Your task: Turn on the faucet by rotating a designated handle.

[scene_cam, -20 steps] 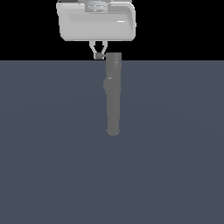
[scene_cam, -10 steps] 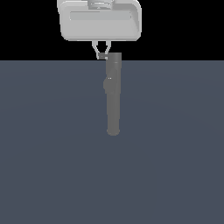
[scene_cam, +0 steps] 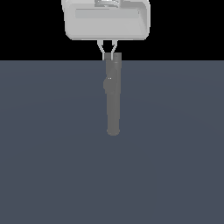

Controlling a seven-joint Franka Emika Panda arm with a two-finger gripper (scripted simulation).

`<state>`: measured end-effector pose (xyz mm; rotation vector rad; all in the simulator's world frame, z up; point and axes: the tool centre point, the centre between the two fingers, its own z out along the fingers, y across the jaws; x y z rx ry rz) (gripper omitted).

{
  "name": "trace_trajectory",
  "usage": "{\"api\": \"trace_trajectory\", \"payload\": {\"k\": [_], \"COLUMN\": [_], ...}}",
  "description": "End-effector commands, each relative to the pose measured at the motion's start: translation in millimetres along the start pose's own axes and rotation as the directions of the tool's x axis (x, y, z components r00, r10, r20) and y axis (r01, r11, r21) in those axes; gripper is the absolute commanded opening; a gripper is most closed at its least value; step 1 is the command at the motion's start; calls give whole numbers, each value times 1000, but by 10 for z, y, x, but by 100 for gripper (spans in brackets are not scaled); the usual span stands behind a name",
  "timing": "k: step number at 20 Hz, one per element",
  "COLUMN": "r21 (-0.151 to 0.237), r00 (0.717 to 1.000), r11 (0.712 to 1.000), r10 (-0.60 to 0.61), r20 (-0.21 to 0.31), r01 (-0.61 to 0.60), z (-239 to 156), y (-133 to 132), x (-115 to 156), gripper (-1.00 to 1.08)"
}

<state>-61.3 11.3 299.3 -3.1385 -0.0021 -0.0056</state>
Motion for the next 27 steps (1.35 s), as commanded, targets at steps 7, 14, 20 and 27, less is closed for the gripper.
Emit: {"api": "trace_trajectory", "payload": {"k": [7, 14, 20, 27], "r21": [-3, 2, -1, -3], "r00": [999, 1000, 1000, 999], "r11": [999, 1000, 1000, 999], "r10": [44, 6, 25, 43], "r20": [3, 16, 10, 4], "r01": [-44, -6, -25, -43], "z": [-14, -3, -6, -12], "y": [632, 416, 592, 766], "x": [130, 207, 398, 581], "gripper": [-100, -100, -100, -100]}}
